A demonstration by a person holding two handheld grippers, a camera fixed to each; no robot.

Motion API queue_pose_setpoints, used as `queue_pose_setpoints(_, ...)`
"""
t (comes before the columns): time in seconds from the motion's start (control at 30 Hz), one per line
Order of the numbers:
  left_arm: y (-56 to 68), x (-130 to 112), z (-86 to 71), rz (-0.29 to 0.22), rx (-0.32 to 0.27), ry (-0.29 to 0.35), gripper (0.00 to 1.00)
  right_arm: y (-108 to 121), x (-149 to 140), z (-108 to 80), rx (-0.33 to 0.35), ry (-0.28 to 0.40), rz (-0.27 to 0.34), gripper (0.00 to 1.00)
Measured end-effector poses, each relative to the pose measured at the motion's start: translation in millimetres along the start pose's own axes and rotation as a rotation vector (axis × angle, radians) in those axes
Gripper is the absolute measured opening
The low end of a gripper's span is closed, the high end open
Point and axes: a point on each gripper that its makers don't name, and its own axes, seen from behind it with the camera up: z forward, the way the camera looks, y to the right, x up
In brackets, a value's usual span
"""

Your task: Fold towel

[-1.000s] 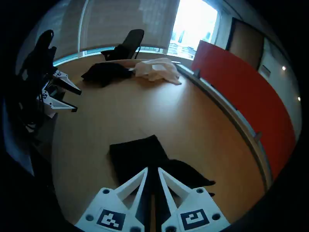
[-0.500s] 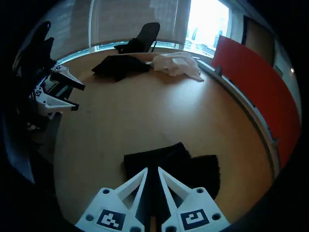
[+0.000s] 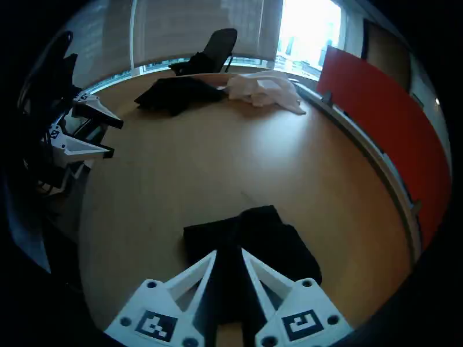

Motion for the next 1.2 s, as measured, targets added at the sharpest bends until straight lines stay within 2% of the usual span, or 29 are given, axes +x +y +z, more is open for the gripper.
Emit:
queue_pose_setpoints(0.07, -0.6, 0.6, 0.1, 0.001, 0.0, 0.0, 0.91, 0.5, -0.9, -2.0, -0.003, 0.001, 0.009, 0.54)
queue_pose_setpoints(0.13, -1.0, 1.2, 0.2, 0.002, 0.0, 0.0, 0.91, 1.3, -2.4, -4.3, -0.007, 0.001, 0.017, 0.69)
queue_pose_setpoints(0.17, -1.1, 1.5, 0.2, 0.003, 0.0, 0.0, 0.91, 1.8, -3.2, -5.4, -0.01, 0.002, 0.02, 0.7)
queue_pose_setpoints(0.5, -1.6, 5.2, 0.5, 0.006, -0.001, 0.006, 0.91, 6.7, -22.8, -16.1, -0.05, -0.015, 0.063, 0.71)
queue_pose_setpoints(1.2, 0.9, 8.1, 1.7, 0.019, -0.006, 0.006, 0.91, -3.4, -84.8, -30.6, -0.101, -0.089, 0.164, 0.71)
